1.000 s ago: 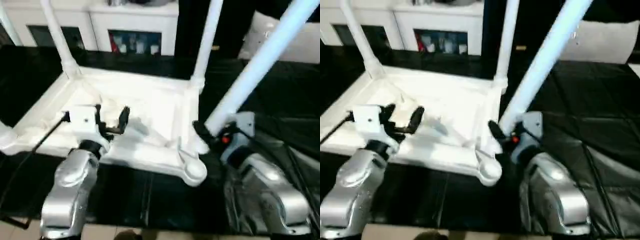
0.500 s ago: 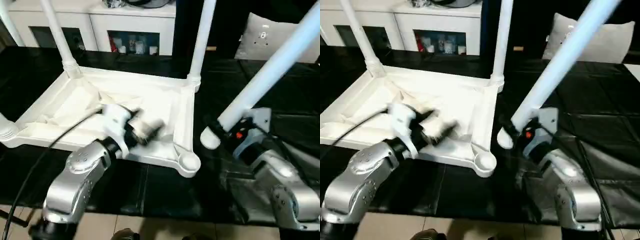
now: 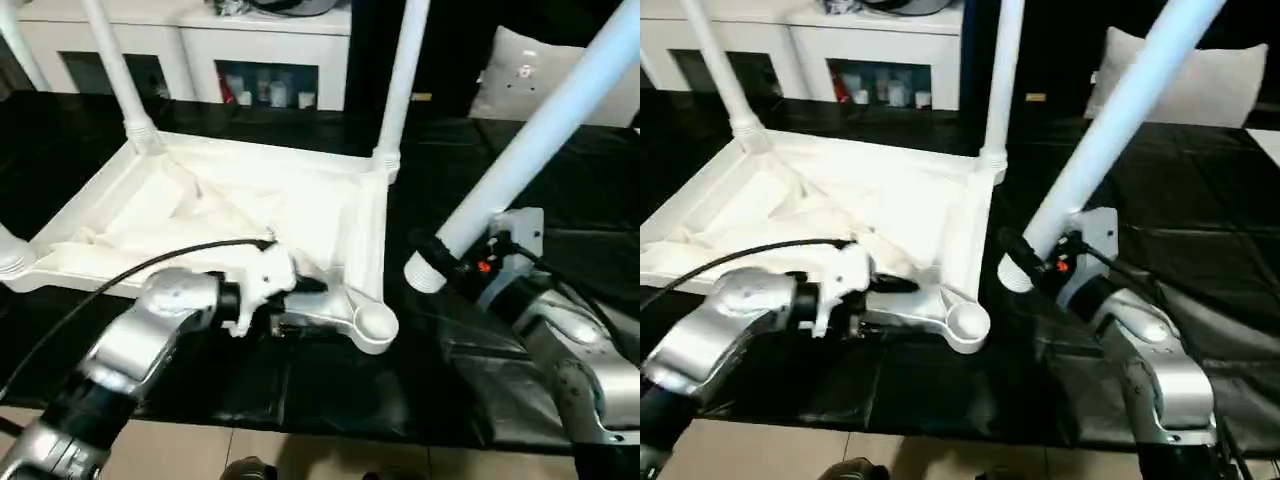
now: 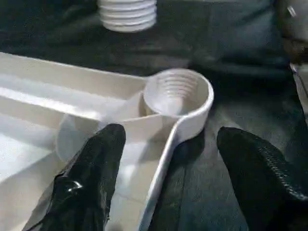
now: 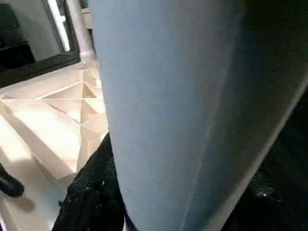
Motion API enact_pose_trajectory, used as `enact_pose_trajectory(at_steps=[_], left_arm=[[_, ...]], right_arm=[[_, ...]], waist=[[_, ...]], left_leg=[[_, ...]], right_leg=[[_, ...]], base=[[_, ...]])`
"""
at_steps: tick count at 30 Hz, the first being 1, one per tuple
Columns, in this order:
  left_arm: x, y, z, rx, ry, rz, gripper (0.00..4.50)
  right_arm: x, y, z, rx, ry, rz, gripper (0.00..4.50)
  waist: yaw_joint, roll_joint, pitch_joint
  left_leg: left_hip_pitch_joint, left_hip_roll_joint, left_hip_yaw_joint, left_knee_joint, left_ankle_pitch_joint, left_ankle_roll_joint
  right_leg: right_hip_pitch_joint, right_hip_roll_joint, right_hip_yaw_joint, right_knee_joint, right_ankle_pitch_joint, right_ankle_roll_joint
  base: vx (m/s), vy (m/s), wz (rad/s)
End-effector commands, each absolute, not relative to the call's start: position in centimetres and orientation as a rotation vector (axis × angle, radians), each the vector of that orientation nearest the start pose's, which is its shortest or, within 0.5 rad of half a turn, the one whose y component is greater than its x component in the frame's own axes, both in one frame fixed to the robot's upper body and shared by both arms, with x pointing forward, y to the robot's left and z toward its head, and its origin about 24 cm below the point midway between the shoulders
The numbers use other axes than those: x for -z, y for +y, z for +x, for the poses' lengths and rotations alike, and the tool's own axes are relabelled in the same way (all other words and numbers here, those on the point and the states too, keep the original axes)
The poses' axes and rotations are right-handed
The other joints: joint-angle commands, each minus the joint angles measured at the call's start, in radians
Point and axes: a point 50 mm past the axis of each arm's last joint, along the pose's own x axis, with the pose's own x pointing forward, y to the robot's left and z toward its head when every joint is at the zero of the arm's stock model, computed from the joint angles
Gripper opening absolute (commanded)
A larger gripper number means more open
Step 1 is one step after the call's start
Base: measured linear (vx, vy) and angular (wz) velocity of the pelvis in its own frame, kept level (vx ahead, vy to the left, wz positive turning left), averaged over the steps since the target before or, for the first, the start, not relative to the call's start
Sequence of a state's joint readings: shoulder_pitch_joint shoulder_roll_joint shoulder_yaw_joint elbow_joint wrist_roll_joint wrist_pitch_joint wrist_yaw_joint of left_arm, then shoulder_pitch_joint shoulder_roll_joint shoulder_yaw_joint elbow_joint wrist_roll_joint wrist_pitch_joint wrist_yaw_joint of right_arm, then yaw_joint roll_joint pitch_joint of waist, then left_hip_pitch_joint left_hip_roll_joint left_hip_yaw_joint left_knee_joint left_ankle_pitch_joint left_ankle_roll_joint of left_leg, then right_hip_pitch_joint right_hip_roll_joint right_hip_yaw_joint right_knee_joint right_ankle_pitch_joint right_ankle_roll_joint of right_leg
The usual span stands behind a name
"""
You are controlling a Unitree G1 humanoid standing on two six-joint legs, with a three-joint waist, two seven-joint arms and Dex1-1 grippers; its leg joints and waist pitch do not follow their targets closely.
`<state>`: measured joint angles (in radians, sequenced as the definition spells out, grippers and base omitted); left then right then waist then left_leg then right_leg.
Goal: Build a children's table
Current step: Rotate table base
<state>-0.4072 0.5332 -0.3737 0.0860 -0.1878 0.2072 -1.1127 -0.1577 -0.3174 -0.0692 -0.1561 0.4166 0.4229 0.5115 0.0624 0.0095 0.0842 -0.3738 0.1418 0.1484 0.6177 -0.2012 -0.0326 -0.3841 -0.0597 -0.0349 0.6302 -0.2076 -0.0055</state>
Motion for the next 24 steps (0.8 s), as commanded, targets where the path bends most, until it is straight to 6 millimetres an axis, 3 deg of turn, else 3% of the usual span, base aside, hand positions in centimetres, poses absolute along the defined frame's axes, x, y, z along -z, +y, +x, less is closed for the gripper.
enact_pose_trajectory(at_steps=[1, 3, 4, 6, 7, 8, 9, 11, 14, 19, 24], left_arm=[[-7.8, 12.5, 27.8, 1.461, 0.296, 0.509, 3.12], [-7.9, 12.4, 27.9, 1.480, 0.300, 0.526, 2.97], [-7.9, 12.4, 28.0, 1.499, 0.303, 0.536, 2.80], [-7.4, 12.5, 28.1, 1.523, 0.322, 0.561, 2.72], [-7.2, 12.6, 28.1, 1.525, 0.328, 0.589, 2.68], [-7.2, 12.6, 28.2, 1.527, 0.327, 0.590, 2.63], [-7.2, 12.5, 28.2, 1.531, 0.321, 0.589, 2.51], [-7.3, 12.3, 28.5, 1.544, 0.308, 0.581, 2.33], [-7.0, 12.1, 28.7, 1.559, 0.311, 0.604, 2.13], [-6.5, 12.0, 28.8, 1.577, 0.316, 0.638, 1.67], [-6.4, 11.9, 29.6, 1.545, 0.299, 0.676, 1.28]], right_arm=[[-9.9, -17.2, 27.2, -0.590, 0.069, 0.082, 1.91], [-10.0, -17.1, 27.2, -0.595, 0.069, 0.089, 1.91], [-10.0, -17.1, 27.2, -0.596, 0.068, 0.099, 1.91], [-9.5, -17.4, 27.3, -0.573, 0.066, 0.120, 1.91], [-9.3, -17.2, 27.3, -0.557, 0.063, 0.131, 1.91], [-9.3, -17.2, 27.3, -0.555, 0.060, 0.136, 1.91], [-9.4, -16.9, 27.3, -0.550, 0.053, 0.149, 1.91], [-9.6, -16.6, 27.2, -0.558, 0.050, 0.154, 1.91], [-9.2, -16.6, 26.8, -0.573, 0.070, 0.139, 1.91], [-8.9, -16.8, 26.6, -0.556, 0.085, 0.140, 1.91], [-9.0, -16.3, 26.7, -0.562, 0.081, 0.145, 1.91]], waist=[[0.006, 0.001, -0.078], [0.009, 0.002, -0.080], [0.009, 0.001, -0.076], [0.013, 0.004, -0.072], [0.015, 0.012, -0.077], [0.013, 0.006, -0.075], [0.015, 0.008, -0.074], [0.014, 0.010, -0.063], [0.020, 0.014, -0.066], [0.026, 0.014, -0.069], [0.027, 0.012, -0.067]], left_leg=[[0.010, 0.074, -0.018, -0.087, -0.127, 0.018], [0.011, 0.075, -0.018, -0.087, -0.123, 0.017], [0.009, 0.077, -0.019, -0.089, -0.132, 0.015], [0.012, 0.077, -0.018, -0.091, -0.170, 0.009], [0.013, 0.079, -0.021, -0.091, -0.185, -0.003], [0.012, 0.080, -0.020, -0.093, -0.196, -0.010], [0.012, 0.079, -0.021, -0.093, -0.197, -0.012], [0.014, 0.080, -0.018, -0.097, -0.224, -0.019], [0.016, 0.082, -0.019, -0.097, -0.232, -0.024], [0.015, 0.083, -0.019, -0.098, -0.224, -0.025], [0.017, 0.083, -0.019, -0.099, -0.234, -0.026]], right_leg=[[0.037, -0.089, 0.049, -0.072, -0.096, -0.233], [0.040, -0.090, 0.049, -0.067, -0.075, -0.238], [0.040, -0.093, 0.048, -0.069, -0.078, -0.247], [0.036, -0.094, 0.049, -0.073, -0.126, -0.248], [0.040, -0.098, 0.048, -0.072, -0.146, -0.249], [0.039, -0.096, 0.049, -0.073, -0.155, -0.244], [0.038, -0.097, 0.049, -0.075, -0.159, -0.243], [0.031, -0.096, 0.051, -0.079, -0.183, -0.243], [0.034, -0.096, 0.052, -0.079, -0.189, -0.236], [0.035, -0.097, 0.051, -0.076, -0.143, -0.242], [0.034, -0.099, 0.052, -0.080, -0.172, -0.236]], base=[[0.000, 0.000, 0.00], [0.000, 0.000, 0.00], [0.000, 0.000, 0.00], [0.000, 0.000, 0.00], [0.000, 0.000, 0.00], [0.000, 0.000, 0.00], [0.000, 0.000, 0.00], [0.000, 0.000, 0.00], [0.000, 0.000, 0.00], [0.000, 0.000, 0.00], [0.000, 0.000, 0.00]])
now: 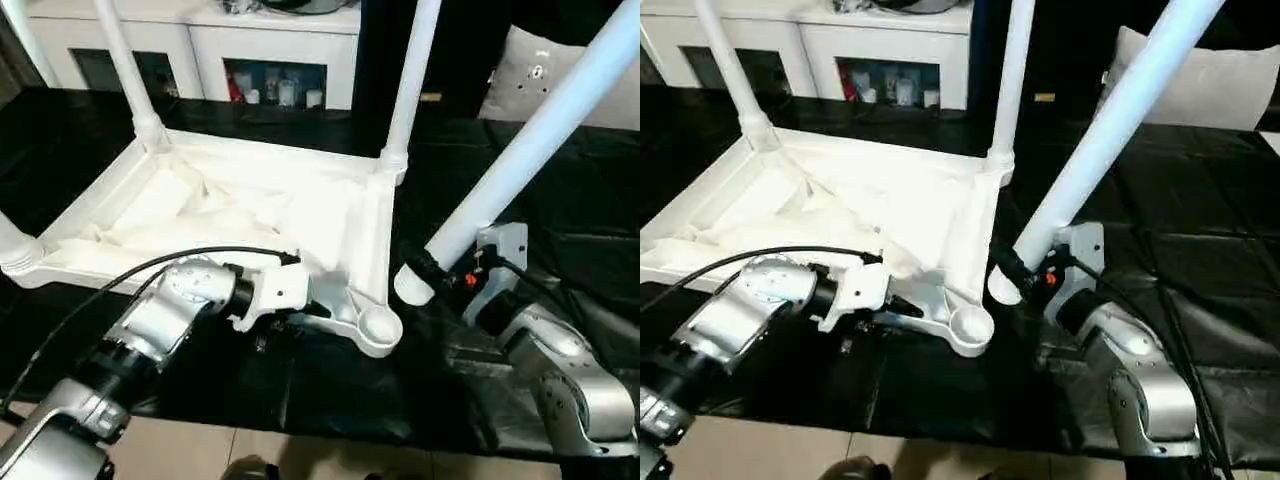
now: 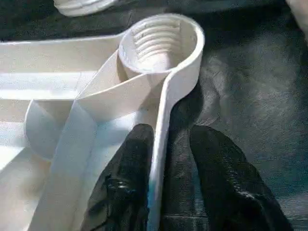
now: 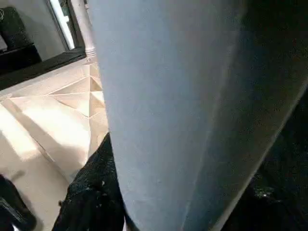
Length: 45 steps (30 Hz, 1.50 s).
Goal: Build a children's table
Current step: Rotate table base
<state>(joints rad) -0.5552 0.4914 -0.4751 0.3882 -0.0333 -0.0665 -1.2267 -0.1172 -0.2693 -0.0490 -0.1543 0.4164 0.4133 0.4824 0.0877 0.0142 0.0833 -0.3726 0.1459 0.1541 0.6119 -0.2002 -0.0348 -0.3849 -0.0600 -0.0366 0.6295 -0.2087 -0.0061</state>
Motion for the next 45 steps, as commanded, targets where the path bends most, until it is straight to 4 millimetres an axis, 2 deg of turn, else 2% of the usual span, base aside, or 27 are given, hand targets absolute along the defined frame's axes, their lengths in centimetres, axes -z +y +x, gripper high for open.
enact_pose_trajectory(at_steps=[1, 7, 11, 12, 16, 17, 20, 21, 23, 26, 28, 30, 32, 36, 41, 45], left_arm=[[-6.4, 11.8, 29.8, 1.546, 0.294, 0.685, 1.22], [-6.0, 12.0, 30.1, 1.561, 0.329, 0.738, 0.74], [-5.8, 12.0, 29.9, 1.573, 0.354, 0.693, 0.49], [-5.4, 12.2, 29.9, 1.566, 0.390, 0.671, 0.31], [-4.1, 13.6, 30.4, 1.433, 0.553, 0.608, 0.12], [-4.0, 13.9, 30.7, 1.386, 0.571, 0.601, 0.06], [-3.8, 14.4, 31.5, 1.232, 0.593, 0.547, 0.01], [-3.8, 14.5, 31.6, 1.202, 0.598, 0.529, 0.00], [-3.9, 14.5, 31.7, 1.157, 0.607, 0.488, 0.00], [-4.0, 14.2, 31.4, 1.115, 0.632, 0.444, 0.00], [-4.1, 13.7, 31.0, 1.148, 0.610, 0.475, 0.00], [-4.4, 12.7, 30.7, 1.201, 0.507, 0.496, 0.00], [-4.7, 12.3, 30.5, 1.235, 0.445, 0.515, 0.00], [-4.9, 11.7, 30.1, 1.285, 0.367, 0.530, 0.00], [-4.6, 11.8, 29.8, 1.267, 0.377, 0.529, 0.00], [-4.5, 12.0, 30.3, 1.235, 0.372, 0.510, 0.00]], right_arm=[[-9.0, -16.1, 26.6, -0.575, 0.083, 0.140, 1.91], [-9.0, -16.1, 26.5, -0.585, 0.087, 0.139, 1.91], [-9.0, -16.1, 26.6, -0.586, 0.084, 0.140, 1.91], [-9.1, -16.0, 26.6, -0.589, 0.081, 0.143, 1.91], [-9.1, -15.7, 26.7, -0.602, 0.077, 0.145, 1.91], [-9.1, -15.7, 26.7, -0.603, 0.075, 0.145, 1.91], [-9.2, -15.6, 26.8, -0.604, 0.071, 0.144, 1.91], [-9.2, -15.6, 26.8, -0.605, 0.071, 0.144, 1.91], [-9.3, -15.6, 26.9, -0.609, 0.071, 0.141, 1.91], [-9.3, -15.5, 27.0, -0.617, 0.071, 0.136, 1.91], [-9.3, -15.5, 27.1, -0.620, 0.070, 0.133, 1.91], [-9.4, -15.3, 27.2, -0.626, 0.067, 0.128, 1.91], [-9.4, -15.3, 27.3, -0.631, 0.066, 0.126, 1.91], [-9.5, -15.1, 27.3, -0.653, 0.071, 0.118, 1.91], [-9.6, -14.4, 27.6, -0.717, 0.093, 0.084, 1.91], [-9.7, -13.5, 28.6, -0.776, 0.149, 0.036, 1.91]], waist=[[0.001, 0.004, -0.066], [0.003, 0.005, -0.065], [0.002, 0.005, -0.068], [0.002, 0.002, -0.069], [0.002, 0.004, -0.069], [0.001, 0.000, -0.067], [0.001, -0.001, -0.065], [-0.002, -0.005, -0.064], [-0.014, -0.008, -0.061], [-0.026, -0.008, -0.064], [-0.032, -0.008, -0.068], [-0.030, -0.002, -0.071], [-0.027, -0.004, -0.070], [-0.015, -0.004, -0.070], [-0.017, -0.001, -0.068], [-0.020, -0.003, -0.070]], left_leg=[[0.015, 0.079, -0.024, -0.093, -0.230, -0.023], [0.014, 0.081, -0.024, -0.094, -0.212, -0.015], [0.013, 0.082, -0.024, -0.095, -0.205, -0.018], [0.014, 0.082, -0.023, -0.095, -0.202, -0.016], [0.013, 0.080, -0.021, -0.093, -0.183, -0.009], [0.013, 0.079, -0.019, -0.094, -0.184, -0.003], [0.013, 0.078, -0.018, -0.094, -0.198, -0.002], [0.012, 0.078, -0.019, -0.095, -0.203, -0.002], [0.001, 0.074, -0.022, -0.097, -0.199, 0.000], [0.001, 0.074, -0.021, -0.095, -0.189, 0.005], [0.003, 0.075, -0.019, -0.091, -0.155, 0.024], [0.007, 0.075, -0.013, -0.086, -0.126, 0.039], [0.005, 0.075, -0.012, -0.086, -0.109, 0.054], [0.008, 0.078, -0.010, -0.089, -0.126, 0.050], [0.008, 0.078, -0.010, -0.092, -0.157, 0.033], [0.008, 0.075, -0.010, -0.091, -0.144, 0.032]], right_leg=[[0.036, -0.099, 0.054, -0.080, -0.174, -0.233], [0.036, -0.100, 0.054, -0.080, -0.161, -0.235], [0.038, -0.101, 0.053, -0.075, -0.130, -0.248], [0.038, -0.101, 0.053, -0.075, -0.125, -0.249], [0.040, -0.101, 0.052, -0.074, -0.117, -0.254], [0.041, -0.101, 0.053, -0.078, -0.136, -0.253], [0.041, -0.103, 0.055, -0.084, -0.202, -0.241], [0.042, -0.103, 0.055, -0.086, -0.236, -0.234], [0.045, -0.102, 0.052, -0.090, -0.297, -0.211], [0.044, -0.102, 0.052, -0.094, -0.312, -0.198], [0.043, -0.100, 0.052, -0.092, -0.251, -0.213], [0.040, -0.096, 0.051, -0.090, -0.185, -0.232], [0.042, -0.092, 0.048, -0.089, -0.147, -0.236], [0.040, -0.096, 0.048, -0.090, -0.190, -0.221], [0.036, -0.095, 0.049, -0.093, -0.247, -0.204], [0.038, -0.093, 0.047, -0.091, -0.235, -0.208]], base=[[0.000, 0.000, 0.00], [0.000, 0.000, 0.00], [0.000, 0.000, 0.00], [0.000, 0.000, 0.00], [0.000, 0.000, 0.00], [0.000, 0.000, 0.00], [0.000, 0.000, 0.00], [0.000, 0.000, 0.00], [0.000, 0.000, 0.00], [0.000, 0.000, 0.00], [0.000, 0.000, 0.00], [0.000, 0.000, 0.00], [0.000, 0.000, 0.00], [0.000, 0.000, 0.00], [0.000, 0.000, 0.00], [0.000, 0.000, 0.00]])
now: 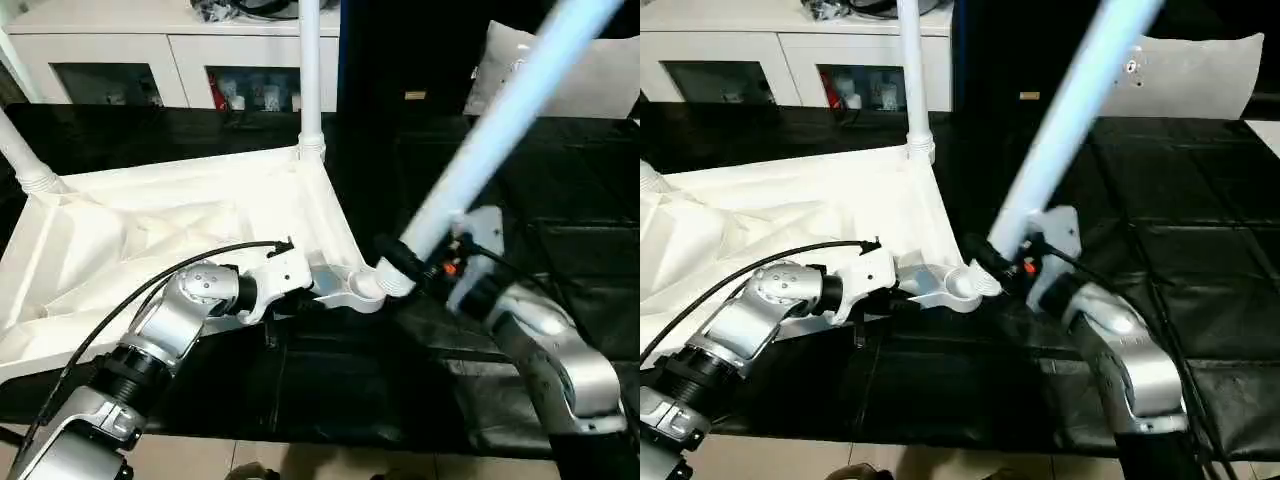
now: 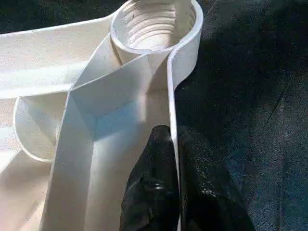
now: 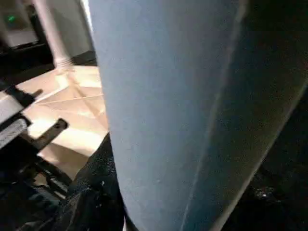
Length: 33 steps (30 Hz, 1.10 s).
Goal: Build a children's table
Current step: Insert table leg to table base
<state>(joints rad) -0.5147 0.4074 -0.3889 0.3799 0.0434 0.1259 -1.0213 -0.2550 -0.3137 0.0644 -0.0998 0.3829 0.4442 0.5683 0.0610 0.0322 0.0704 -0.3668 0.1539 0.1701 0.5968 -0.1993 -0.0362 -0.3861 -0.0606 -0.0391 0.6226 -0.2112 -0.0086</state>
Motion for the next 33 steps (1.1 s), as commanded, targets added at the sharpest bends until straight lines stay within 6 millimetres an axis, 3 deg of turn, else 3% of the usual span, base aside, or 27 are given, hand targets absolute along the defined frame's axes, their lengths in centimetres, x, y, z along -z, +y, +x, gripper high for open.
enact_pose_trajectory(at_steps=[1, 7, 14, 16, 23, 28, 29, 33], left_arm=[[-4.5, 12.0, 30.4, 1.231, 0.370, 0.508, 0.00], [-4.7, 11.8, 30.3, 1.248, 0.349, 0.488, 0.00], [-4.5, 11.7, 30.3, 1.252, 0.350, 0.491, 0.00], [-4.5, 11.6, 30.3, 1.254, 0.345, 0.483, 0.00], [-4.6, 11.5, 30.3, 1.260, 0.343, 0.482, 0.00], [-4.5, 11.6, 30.6, 1.228, 0.350, 0.467, 0.00], [-4.4, 11.6, 30.6, 1.226, 0.353, 0.459, 0.28], [-4.4, 11.8, 30.7, 1.213, 0.357, 0.439, 0.59]], right_arm=[[-9.8, -13.3, 28.9, -0.787, 0.156, 0.036, 1.91], [-10.1, -12.0, 29.4, -0.894, 0.166, -0.006, 1.91], [-8.4, -11.9, 30.1, -0.946, 0.283, -0.101, 1.91], [-8.1, -12.0, 30.3, -0.940, 0.293, -0.100, 1.91], [-8.2, -11.6, 31.5, -0.944, 0.260, -0.083, 1.91], [-8.3, -11.4, 31.8, -0.968, 0.218, -0.051, 1.91], [-8.3, -11.4, 31.8, -0.978, 0.211, -0.044, 1.91], [-7.7, -11.5, 31.7, -0.986, 0.211, -0.035, 1.91]], waist=[[0.008, -0.022, -0.056], [0.012, -0.022, -0.058], [0.012, -0.024, -0.058], [0.011, -0.023, -0.057], [0.010, -0.017, -0.061], [0.009, -0.019, -0.061], [0.008, -0.022, -0.061], [0.010, -0.020, -0.064]], left_leg=[[0.004, 0.066, -0.025, -0.076, -0.147, 0.034], [0.002, 0.070, -0.025, -0.076, -0.143, 0.033], [0.002, 0.070, -0.023, -0.074, -0.131, 0.036], [0.003, 0.069, -0.023, -0.074, -0.148, 0.033], [0.004, 0.071, -0.023, -0.073, -0.151, 0.033], [0.004, 0.071, -0.023, -0.074, -0.160, 0.036], [0.003, 0.071, -0.023, -0.074, -0.161, 0.036], [0.006, 0.072, -0.022, -0.072, -0.165, 0.033]], right_leg=[[0.037, -0.092, 0.050, -0.087, -0.244, -0.206], [0.038, -0.096, 0.051, -0.084, -0.239, -0.199], [0.038, -0.095, 0.050, -0.082, -0.223, -0.209], [0.037, -0.097, 0.051, -0.086, -0.255, -0.207], [0.037, -0.098, 0.051, -0.085, -0.246, -0.219], [0.037, -0.097, 0.050, -0.087, -0.262, -0.217], [0.037, -0.097, 0.050, -0.087, -0.267, -0.216], [0.035, -0.099, 0.050, -0.089, -0.287, -0.216]], base=[[0.000, 0.000, 0.00], [0.000, 0.000, 0.00], [0.000, 0.000, 0.00], [0.000, 0.000, 0.00], [0.000, 0.000, 0.00], [0.000, 0.000, 0.00], [0.000, 0.000, 0.00], [0.000, 0.000, 0.00]])
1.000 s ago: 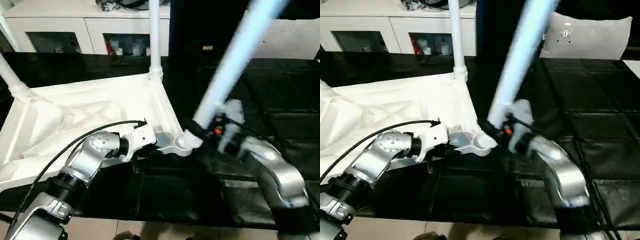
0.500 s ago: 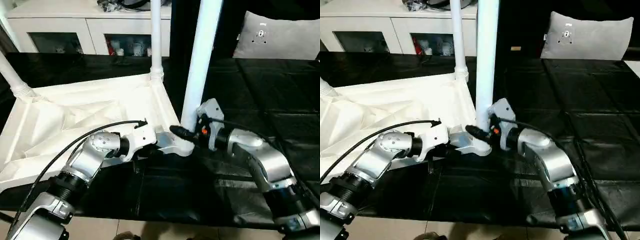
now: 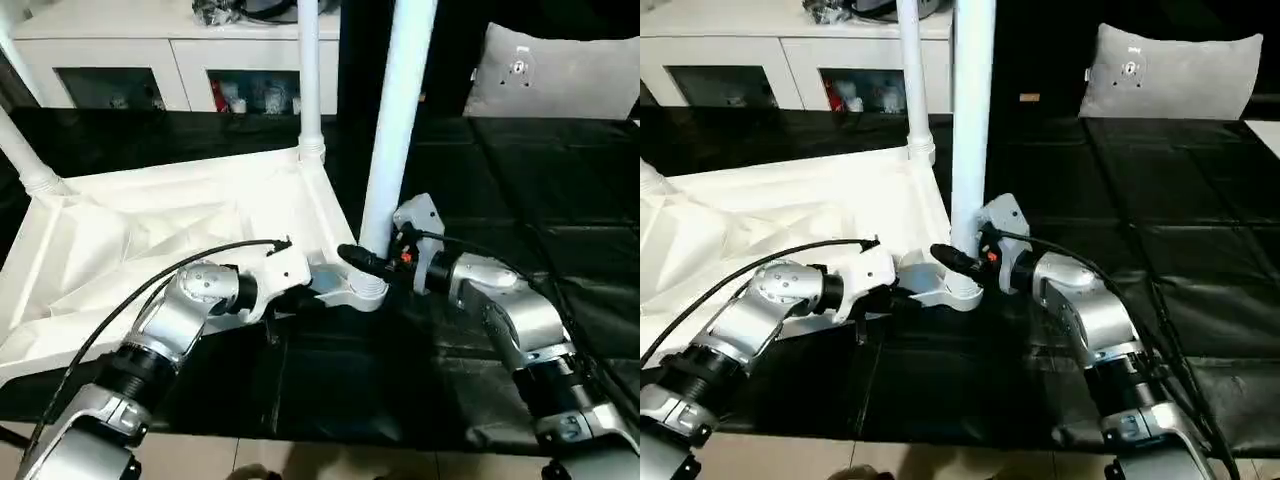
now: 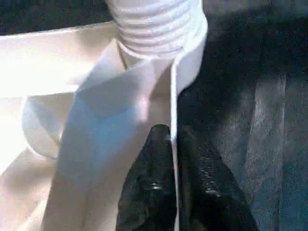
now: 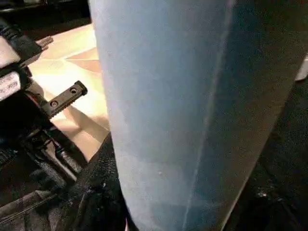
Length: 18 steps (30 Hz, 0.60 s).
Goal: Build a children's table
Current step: Insert table leg to table base
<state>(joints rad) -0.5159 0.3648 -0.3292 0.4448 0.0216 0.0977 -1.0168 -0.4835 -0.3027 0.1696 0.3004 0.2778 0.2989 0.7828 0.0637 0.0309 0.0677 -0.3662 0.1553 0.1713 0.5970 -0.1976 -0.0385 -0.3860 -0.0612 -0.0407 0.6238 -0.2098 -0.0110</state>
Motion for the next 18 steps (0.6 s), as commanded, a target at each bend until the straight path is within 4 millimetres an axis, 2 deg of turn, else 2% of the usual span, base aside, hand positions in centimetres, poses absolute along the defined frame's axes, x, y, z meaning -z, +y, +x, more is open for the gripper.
enact_pose_trajectory(at_steps=[1, 4, 6, 12, 13, 16, 18], left_arm=[[-4.4, 11.9, 30.7, 1.205, 0.354, 0.449, 0.65], [-4.2, 12.1, 30.7, 1.190, 0.359, 0.456, 0.87], [-4.0, 12.3, 30.6, 1.194, 0.372, 0.451, 0.99], [-3.5, 12.8, 30.5, 1.205, 0.417, 0.458, 0.99], [-3.5, 12.9, 30.5, 1.204, 0.418, 0.459, 0.72], [-3.4, 13.2, 30.6, 1.202, 0.454, 0.484, 0.59], [-3.4, 13.4, 30.6, 1.198, 0.463, 0.490, 0.28]], right_arm=[[-7.6, -11.6, 31.7, -0.984, 0.211, -0.035, 1.91], [-7.5, -11.6, 31.7, -0.984, 0.209, -0.031, 1.91], [-7.4, -11.6, 31.7, -0.985, 0.205, -0.030, 1.91], [-7.4, -11.5, 31.7, -0.996, 0.194, -0.029, 1.91], [-7.4, -11.5, 31.7, -0.997, 0.193, -0.029, 1.91], [-7.4, -11.5, 31.7, -1.002, 0.191, -0.031, 1.91], [-7.3, -11.4, 31.7, -1.003, 0.190, -0.032, 1.91]], waist=[[0.010, -0.015, -0.063], [0.007, -0.019, -0.065], [0.007, -0.022, -0.066], [0.007, -0.024, -0.066], [0.007, -0.023, -0.065], [0.006, -0.025, -0.065], [0.005, -0.024, -0.065]], left_leg=[[0.006, 0.073, -0.023, -0.073, -0.160, 0.037], [0.004, 0.074, -0.025, -0.077, -0.168, 0.033], [0.005, 0.073, -0.024, -0.076, -0.179, 0.032], [0.003, 0.073, -0.024, -0.075, -0.168, 0.031], [0.004, 0.073, -0.024, -0.075, -0.170, 0.031], [0.004, 0.073, -0.024, -0.075, -0.171, 0.032], [0.004, 0.073, -0.024, -0.075, -0.173, 0.032]], right_leg=[[0.034, -0.098, 0.053, -0.089, -0.256, -0.220], [0.038, -0.093, 0.048, -0.081, -0.183, -0.233], [0.039, -0.095, 0.049, -0.082, -0.189, -0.235], [0.040, -0.096, 0.050, -0.083, -0.201, -0.231], [0.039, -0.096, 0.050, -0.083, -0.200, -0.232], [0.039, -0.096, 0.050, -0.082, -0.201, -0.234], [0.039, -0.096, 0.050, -0.083, -0.208, -0.233]], base=[[0.000, 0.000, 0.00], [0.000, 0.000, 0.00], [0.000, 0.000, 0.00], [0.000, 0.000, 0.00], [0.000, 0.000, 0.00], [0.000, 0.000, 0.00], [0.000, 0.000, 0.00]])
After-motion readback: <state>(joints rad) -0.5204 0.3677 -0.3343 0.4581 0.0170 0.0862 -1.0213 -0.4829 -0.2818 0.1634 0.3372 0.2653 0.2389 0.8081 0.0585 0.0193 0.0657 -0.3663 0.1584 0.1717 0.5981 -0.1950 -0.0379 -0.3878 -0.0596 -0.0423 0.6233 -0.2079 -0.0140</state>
